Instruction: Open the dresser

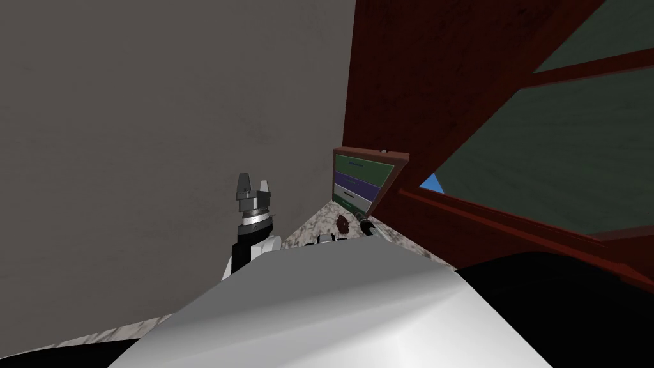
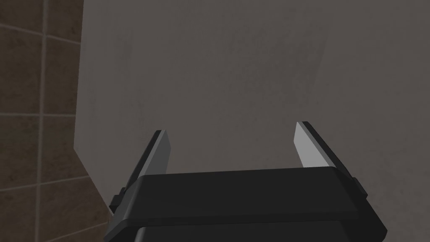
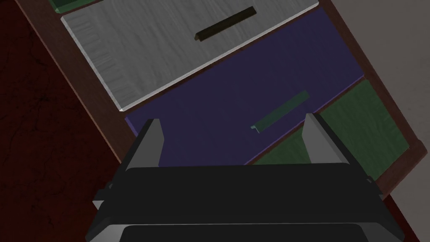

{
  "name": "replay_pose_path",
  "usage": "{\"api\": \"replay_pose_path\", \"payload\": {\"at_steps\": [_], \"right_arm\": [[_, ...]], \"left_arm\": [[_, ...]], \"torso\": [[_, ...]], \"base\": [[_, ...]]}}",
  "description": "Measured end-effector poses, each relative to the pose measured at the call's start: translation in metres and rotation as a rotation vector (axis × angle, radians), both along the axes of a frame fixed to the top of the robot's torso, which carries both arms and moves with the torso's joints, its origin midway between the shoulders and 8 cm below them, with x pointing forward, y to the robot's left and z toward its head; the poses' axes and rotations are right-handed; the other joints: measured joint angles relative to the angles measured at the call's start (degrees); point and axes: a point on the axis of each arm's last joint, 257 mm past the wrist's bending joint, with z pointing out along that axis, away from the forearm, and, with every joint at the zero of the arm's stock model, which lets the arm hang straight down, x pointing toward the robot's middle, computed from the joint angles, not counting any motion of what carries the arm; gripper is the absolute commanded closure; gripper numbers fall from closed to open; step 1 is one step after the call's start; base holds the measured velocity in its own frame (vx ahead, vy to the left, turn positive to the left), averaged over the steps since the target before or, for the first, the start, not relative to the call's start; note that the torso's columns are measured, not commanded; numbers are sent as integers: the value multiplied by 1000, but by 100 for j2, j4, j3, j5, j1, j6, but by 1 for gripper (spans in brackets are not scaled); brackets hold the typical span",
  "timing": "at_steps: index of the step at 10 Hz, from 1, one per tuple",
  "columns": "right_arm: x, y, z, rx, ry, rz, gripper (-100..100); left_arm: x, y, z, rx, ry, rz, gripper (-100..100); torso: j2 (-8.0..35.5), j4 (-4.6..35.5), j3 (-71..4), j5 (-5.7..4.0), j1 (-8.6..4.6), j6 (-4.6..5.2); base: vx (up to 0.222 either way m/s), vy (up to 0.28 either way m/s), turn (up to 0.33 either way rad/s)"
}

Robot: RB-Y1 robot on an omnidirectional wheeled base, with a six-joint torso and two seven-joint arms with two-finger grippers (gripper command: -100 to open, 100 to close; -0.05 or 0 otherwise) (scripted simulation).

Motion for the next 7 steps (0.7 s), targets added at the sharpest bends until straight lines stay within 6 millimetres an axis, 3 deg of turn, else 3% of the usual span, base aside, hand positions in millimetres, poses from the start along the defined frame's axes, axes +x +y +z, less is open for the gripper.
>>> {"api": "replay_pose_path", "payload": {"at_steps": [4, 7], "right_arm": [[-21, -31, -40, -152, 137, -16, -100], [-36, -56, -58, -264, 226, -21, -100]], "left_arm": [[0, 0, 0, 0, 0, 0, 0], [0, 0, 0, 0, 0, 0, 0]], "torso": [[-2, -1, -1, -3, -10, 0], [6, 1, 3, -1, -9, 3]], "base": [[61, 66, 120], [62, 49, 134]]}}
